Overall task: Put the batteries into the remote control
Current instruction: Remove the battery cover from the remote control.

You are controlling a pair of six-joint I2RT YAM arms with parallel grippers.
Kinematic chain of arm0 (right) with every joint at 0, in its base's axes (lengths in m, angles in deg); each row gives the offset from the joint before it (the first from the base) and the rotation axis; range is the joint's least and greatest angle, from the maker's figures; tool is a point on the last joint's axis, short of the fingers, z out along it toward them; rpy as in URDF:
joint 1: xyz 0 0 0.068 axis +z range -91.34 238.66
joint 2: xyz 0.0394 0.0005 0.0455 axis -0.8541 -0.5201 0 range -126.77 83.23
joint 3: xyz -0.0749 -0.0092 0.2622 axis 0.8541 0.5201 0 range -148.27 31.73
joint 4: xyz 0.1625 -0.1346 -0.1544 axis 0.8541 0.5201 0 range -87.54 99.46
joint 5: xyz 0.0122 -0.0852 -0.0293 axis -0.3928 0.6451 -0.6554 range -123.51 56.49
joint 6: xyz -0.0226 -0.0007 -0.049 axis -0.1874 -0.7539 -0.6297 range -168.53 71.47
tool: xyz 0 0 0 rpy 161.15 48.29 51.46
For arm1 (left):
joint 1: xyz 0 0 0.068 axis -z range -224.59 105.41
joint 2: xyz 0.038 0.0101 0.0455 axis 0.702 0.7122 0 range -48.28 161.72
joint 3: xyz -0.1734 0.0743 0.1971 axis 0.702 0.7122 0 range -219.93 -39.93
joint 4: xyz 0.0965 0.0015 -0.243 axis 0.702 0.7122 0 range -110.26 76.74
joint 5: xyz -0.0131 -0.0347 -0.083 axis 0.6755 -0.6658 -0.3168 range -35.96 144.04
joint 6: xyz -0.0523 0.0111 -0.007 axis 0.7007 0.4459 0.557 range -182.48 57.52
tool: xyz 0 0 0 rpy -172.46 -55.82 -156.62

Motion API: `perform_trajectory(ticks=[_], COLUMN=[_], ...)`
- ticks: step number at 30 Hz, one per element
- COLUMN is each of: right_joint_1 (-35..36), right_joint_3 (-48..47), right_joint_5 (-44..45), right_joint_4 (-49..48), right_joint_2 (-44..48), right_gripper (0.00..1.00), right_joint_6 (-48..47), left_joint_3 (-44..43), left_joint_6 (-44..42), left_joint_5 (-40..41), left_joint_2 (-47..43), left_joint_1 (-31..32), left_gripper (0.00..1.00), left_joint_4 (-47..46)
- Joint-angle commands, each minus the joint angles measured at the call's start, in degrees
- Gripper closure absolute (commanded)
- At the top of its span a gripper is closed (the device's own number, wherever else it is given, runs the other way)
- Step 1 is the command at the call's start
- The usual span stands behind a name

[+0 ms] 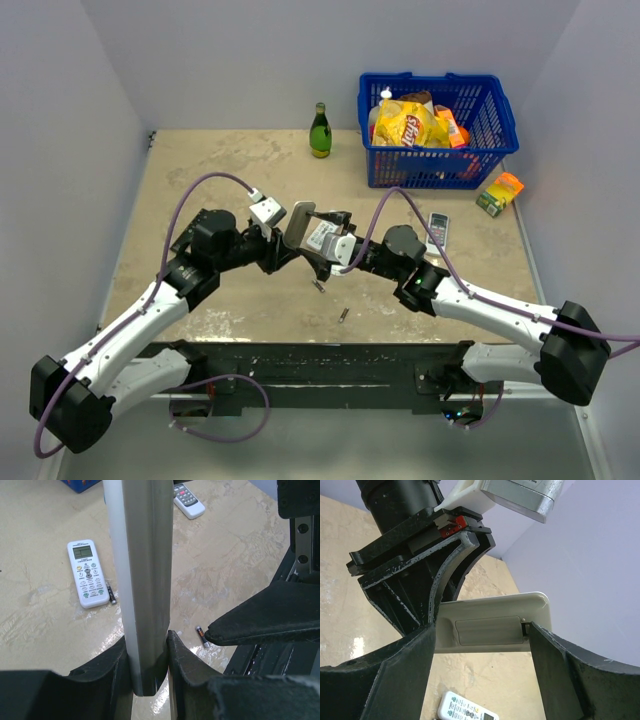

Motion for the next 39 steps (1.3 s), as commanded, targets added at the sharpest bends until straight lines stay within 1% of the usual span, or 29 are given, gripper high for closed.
perform_trajectory(ticks=[1, 5, 11, 12, 21, 24, 28, 29, 30, 35, 39], right_joint_1=[-0.49, -0.49, -0.40, -0.49, -0.57, -0.49, -0.49, -0.49, -0.49, -0.58, -0.58], right_joint_3=[-2.34, -2.43, -4.10, -4.62, -7.52, -8.75, -9.90, -10.16, -10.51, -10.08, -10.08], right_joint_5=[4.60, 4.68, 3.46, 3.19, 1.61, -0.23, -3.22, -3.75, -4.36, -6.91, -9.37], right_joint_4=[-2.51, -3.04, 0.12, 2.65, 12.33, 16.28, 17.96, 18.49, 18.84, 16.65, 14.90], right_joint_2=[-0.04, -0.04, -0.92, -1.36, -4.87, -6.72, -9.88, -10.32, -10.76, -11.99, -12.00], right_gripper=[0.22, 0.22, 0.22, 0.22, 0.22, 0.23, 0.29, 0.32, 0.34, 0.38, 0.42], right_joint_6=[0.77, 0.59, -0.29, -0.46, -0.02, 0.06, 1.03, 0.94, 1.03, 2.35, 3.40], left_joint_3=[-0.08, -0.08, -0.08, -0.08, 0.27, 0.36, 0.45, 0.36, 0.27, 0.36, 0.36], left_joint_6=[-0.08, -0.17, -0.35, -0.35, -0.61, -0.61, -0.61, -0.70, -0.79, -0.52, -0.09], left_joint_5=[-4.31, -4.49, -5.19, -5.19, -5.10, -4.23, -3.17, -2.56, -2.47, -1.41, 1.13], left_joint_2=[-0.07, 0.01, 0.01, -0.07, -1.21, -1.39, -1.13, -0.95, -0.69, -0.78, -0.25], left_joint_1=[0.20, 0.20, 0.29, 0.29, 0.29, 0.29, 0.29, 0.29, 0.29, 0.29, 0.20], left_gripper=[1.00, 1.00, 1.00, 1.00, 1.00, 1.00, 1.00, 1.00, 1.00, 1.00, 1.00], left_joint_4=[-2.93, -2.76, -2.84, -2.93, -3.46, -3.37, -3.37, -3.11, -2.94, -2.85, -2.76])
